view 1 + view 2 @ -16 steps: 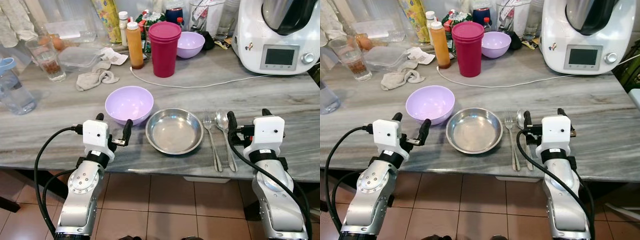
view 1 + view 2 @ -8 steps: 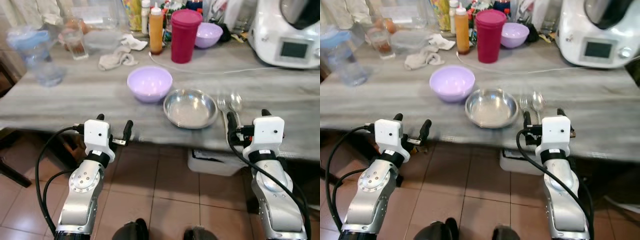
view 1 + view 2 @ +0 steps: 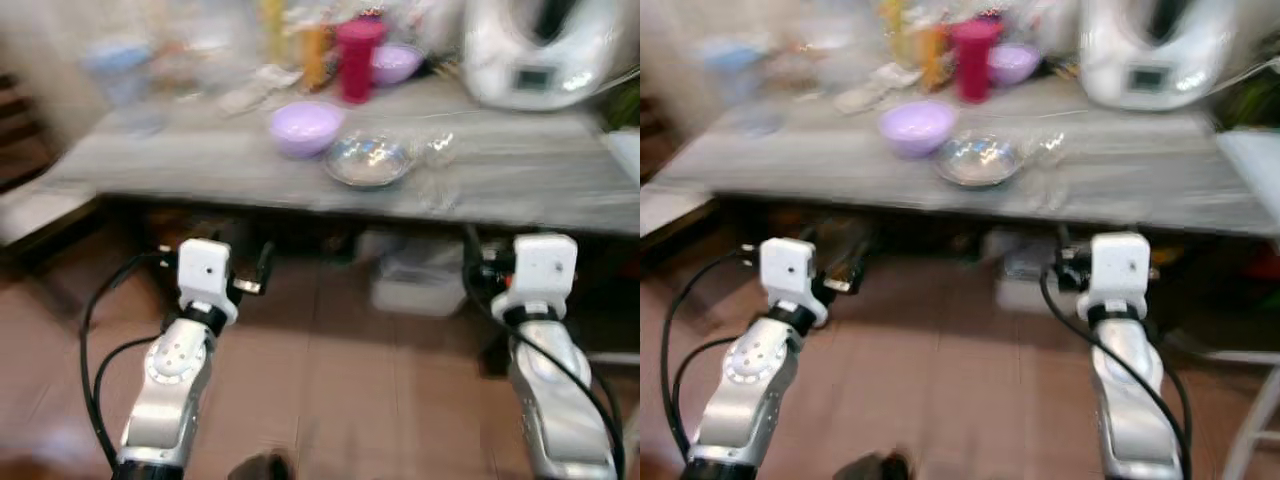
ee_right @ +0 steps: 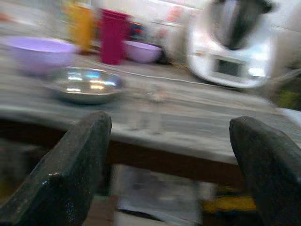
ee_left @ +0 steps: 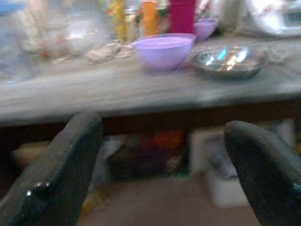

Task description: Setting the table

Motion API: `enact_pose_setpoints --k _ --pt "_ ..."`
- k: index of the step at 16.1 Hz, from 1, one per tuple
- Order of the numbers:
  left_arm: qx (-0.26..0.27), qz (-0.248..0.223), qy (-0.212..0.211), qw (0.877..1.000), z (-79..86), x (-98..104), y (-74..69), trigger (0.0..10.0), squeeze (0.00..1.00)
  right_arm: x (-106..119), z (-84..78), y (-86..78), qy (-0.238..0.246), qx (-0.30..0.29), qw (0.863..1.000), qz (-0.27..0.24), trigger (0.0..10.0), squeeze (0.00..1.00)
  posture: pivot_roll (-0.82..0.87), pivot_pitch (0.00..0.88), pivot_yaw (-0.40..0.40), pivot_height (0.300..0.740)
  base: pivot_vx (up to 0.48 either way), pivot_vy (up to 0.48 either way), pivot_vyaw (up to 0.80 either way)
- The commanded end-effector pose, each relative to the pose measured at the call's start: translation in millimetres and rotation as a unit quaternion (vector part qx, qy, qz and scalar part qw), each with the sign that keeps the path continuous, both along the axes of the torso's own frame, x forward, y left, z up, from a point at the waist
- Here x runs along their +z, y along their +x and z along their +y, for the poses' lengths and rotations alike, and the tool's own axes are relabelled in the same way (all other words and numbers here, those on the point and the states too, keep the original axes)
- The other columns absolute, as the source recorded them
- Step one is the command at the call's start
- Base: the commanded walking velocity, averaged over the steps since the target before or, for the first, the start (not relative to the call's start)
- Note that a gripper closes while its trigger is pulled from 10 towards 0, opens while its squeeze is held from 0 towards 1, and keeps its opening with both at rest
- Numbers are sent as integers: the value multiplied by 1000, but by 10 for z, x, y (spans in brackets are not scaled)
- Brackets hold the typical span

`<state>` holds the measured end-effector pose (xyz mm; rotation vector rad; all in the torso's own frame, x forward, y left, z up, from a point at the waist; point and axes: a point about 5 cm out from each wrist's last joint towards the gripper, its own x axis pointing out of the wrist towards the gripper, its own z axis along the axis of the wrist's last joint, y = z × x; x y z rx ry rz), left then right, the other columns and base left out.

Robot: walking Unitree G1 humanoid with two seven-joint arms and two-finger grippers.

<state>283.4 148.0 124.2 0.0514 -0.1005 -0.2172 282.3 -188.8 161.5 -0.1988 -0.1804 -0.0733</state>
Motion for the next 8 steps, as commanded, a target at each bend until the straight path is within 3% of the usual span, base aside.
enact_pose_setpoints --k 1,7,8 --pt "-16 -4 -2 1000 -45 8 -4 10000 0 -55 -59 -43 0 -15 1000 8 10000 0 -250 102 47 740 0 0 0" --pt "-39 -12 -22 999 -156 28 0 10000 0 -75 -93 -39 1 -31 999 13 10000 0 -250 102 47 740 0 0 0" --pt "-43 -13 -26 999 -187 31 6 10000 0 -85 -96 -35 2 -33 999 15 10000 0 -249 101 48 740 0 0 -513"
